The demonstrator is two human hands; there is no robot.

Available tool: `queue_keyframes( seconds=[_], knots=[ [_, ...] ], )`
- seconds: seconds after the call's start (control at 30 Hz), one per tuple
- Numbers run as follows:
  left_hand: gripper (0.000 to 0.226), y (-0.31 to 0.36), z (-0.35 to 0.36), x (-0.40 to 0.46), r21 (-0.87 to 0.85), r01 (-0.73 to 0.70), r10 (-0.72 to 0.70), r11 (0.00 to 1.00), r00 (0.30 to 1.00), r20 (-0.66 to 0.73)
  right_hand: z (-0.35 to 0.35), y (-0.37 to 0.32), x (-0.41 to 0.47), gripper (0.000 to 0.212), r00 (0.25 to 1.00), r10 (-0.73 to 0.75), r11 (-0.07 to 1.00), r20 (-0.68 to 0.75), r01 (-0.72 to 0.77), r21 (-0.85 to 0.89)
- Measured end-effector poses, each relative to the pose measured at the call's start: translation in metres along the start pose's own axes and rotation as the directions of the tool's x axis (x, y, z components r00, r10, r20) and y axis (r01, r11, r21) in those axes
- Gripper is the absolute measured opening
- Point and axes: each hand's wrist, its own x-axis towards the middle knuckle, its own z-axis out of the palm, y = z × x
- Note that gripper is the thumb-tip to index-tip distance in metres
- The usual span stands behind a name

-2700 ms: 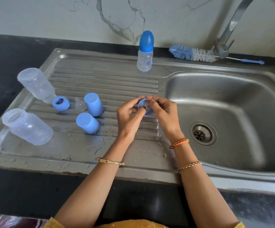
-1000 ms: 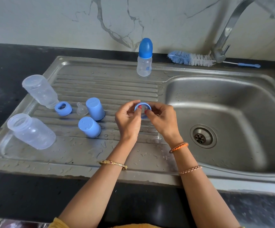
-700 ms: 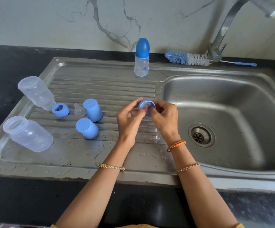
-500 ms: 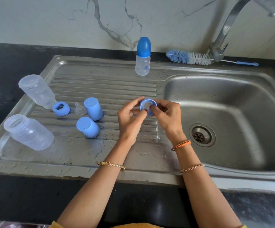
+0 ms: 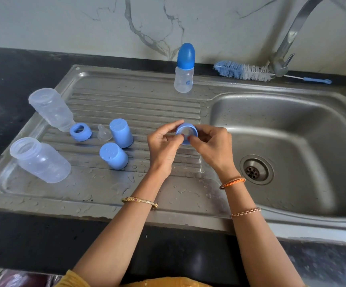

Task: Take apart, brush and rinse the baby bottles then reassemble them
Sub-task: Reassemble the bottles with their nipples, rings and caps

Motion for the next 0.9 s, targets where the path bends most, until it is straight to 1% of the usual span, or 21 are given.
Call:
queue_keyframes(
  seconds=[0.07,0.17,0.3,0.33,0.4,0.47,0.5,0.53,0.6,0.63,0.7,0.77,0.83,0.87,0.9],
  knots=[
    [0.043,0.001,-0.001,0.0,0.012,0.013,-0.013,1.0,1.0,0.02,0.001,0.0,0.001,0.021,0.999,0.006,1.0,-0.032,-0.006,-0.001],
    [0.049,-0.001,-0.001,0.0,0.028,-0.01,0.009,1.0,0.998,0.056,0.0,0.001,0.002,0.02,0.999,0.017,1.0,-0.045,-0.017,0.02],
    [0.049,-0.001,-0.001,0.0,0.041,-0.04,0.036,0.998,0.996,0.084,0.0,0.003,0.002,0.022,0.999,0.024,0.994,-0.039,-0.019,0.111],
    [0.047,-0.001,-0.001,0.001,0.043,-0.043,0.04,0.998,0.997,0.072,0.0,0.004,0.003,0.023,1.0,0.013,0.99,-0.014,-0.011,0.141],
    [0.04,-0.001,-0.003,0.002,0.044,-0.045,0.044,0.998,0.999,0.03,-0.003,0.004,0.003,0.023,0.995,0.011,0.963,0.104,-0.039,0.267],
    [0.033,0.001,-0.003,0.002,0.037,-0.022,0.022,0.999,1.0,0.003,-0.009,0.007,0.004,0.019,0.962,0.024,0.902,0.271,-0.138,0.41],
    [0.032,0.002,-0.003,0.003,0.024,0.006,-0.006,1.0,1.0,0.001,-0.012,0.011,0.005,0.017,0.941,0.021,0.875,0.338,-0.181,0.449],
    [0.032,0.003,-0.003,0.003,0.004,0.041,-0.041,0.999,0.999,0.005,-0.015,0.015,0.006,0.018,0.924,0.019,0.853,0.381,-0.214,0.477],
    [0.03,0.007,-0.001,0.002,-0.051,0.098,-0.096,0.994,0.995,0.037,-0.018,0.021,0.009,0.026,0.914,0.027,0.826,0.406,-0.249,0.506],
    [0.028,0.009,0.0,0.001,-0.072,0.11,-0.105,0.991,0.992,0.063,-0.018,0.022,0.01,0.026,0.919,0.016,0.839,0.394,-0.226,0.494],
    [0.027,0.013,0.002,0.0,-0.082,0.103,-0.093,0.991,0.989,0.117,-0.015,0.021,0.009,0.022,0.94,-0.059,0.879,0.337,-0.111,0.463],
    [0.026,0.016,0.004,0.0,-0.083,0.081,-0.068,0.993,0.986,0.153,-0.011,0.018,0.007,0.027,0.955,-0.138,0.877,0.262,-0.006,0.481],
    [0.026,0.018,0.004,0.001,-0.063,0.049,-0.037,0.997,0.983,0.179,-0.007,0.017,0.007,0.029,0.974,-0.157,0.879,0.162,0.064,0.472],
    [0.026,0.018,0.003,0.002,-0.031,0.016,-0.009,0.999,0.98,0.199,-0.005,0.016,0.008,0.029,0.981,-0.15,0.887,0.122,0.079,0.454],
    [0.032,0.015,0.0,0.003,0.018,-0.043,0.038,0.999,0.974,0.223,-0.003,0.017,0.008,0.029,0.986,-0.142,0.899,0.084,0.093,0.429]
  ],
)
